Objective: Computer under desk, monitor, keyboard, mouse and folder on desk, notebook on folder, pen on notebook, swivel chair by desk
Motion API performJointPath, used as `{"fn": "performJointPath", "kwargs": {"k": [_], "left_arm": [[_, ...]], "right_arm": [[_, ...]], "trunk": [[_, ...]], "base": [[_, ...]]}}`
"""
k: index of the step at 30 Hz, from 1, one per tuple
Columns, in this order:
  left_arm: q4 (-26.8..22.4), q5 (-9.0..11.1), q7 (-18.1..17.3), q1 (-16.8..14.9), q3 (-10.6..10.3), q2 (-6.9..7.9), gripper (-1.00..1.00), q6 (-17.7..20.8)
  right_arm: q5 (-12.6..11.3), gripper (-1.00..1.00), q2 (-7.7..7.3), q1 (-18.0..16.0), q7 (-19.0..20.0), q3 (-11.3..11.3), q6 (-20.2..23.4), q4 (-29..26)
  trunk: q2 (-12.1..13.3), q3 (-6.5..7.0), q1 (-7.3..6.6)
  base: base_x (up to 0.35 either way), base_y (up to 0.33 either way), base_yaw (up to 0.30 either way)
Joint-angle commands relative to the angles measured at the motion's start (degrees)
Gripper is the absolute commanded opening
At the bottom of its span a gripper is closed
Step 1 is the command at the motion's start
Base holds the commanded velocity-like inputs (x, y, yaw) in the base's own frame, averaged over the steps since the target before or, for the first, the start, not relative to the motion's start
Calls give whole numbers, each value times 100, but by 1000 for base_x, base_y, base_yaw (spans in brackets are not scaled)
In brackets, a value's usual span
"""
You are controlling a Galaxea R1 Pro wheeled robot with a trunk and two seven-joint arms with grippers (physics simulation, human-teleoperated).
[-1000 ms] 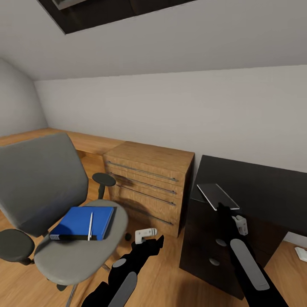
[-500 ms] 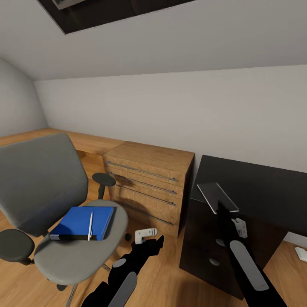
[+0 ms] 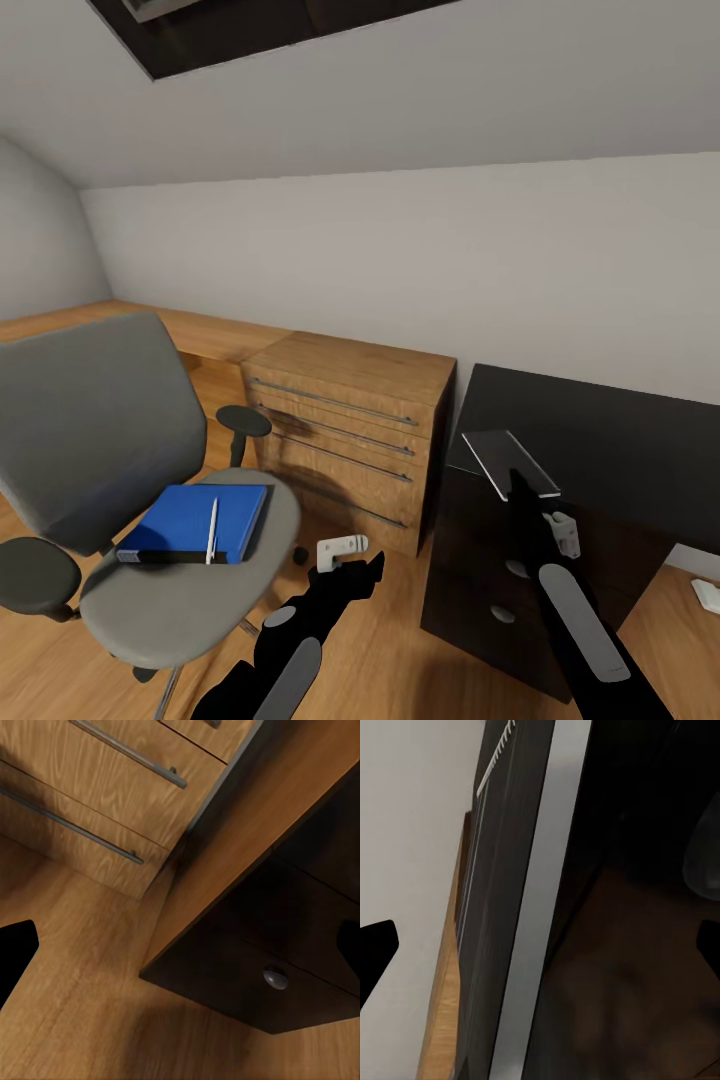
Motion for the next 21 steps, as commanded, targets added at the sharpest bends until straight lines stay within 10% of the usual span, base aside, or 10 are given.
{"fn": "performJointPath", "kwargs": {"k": [1, 21], "left_arm": [[-9, 52, 47, -4, -9, 1, 100, 12], [-1, 57, 47, -3, -9, 1, 100, 3]], "right_arm": [[-53, 100, -8, -4, -19, 20, -49, -6], [-53, 100, -16, -4, -14, 20, -49, -6]], "trunk": [[-3, -6, -1], [-3, -6, -1]], "base": [[0, 0, 0], [-123, 0, 0]]}}
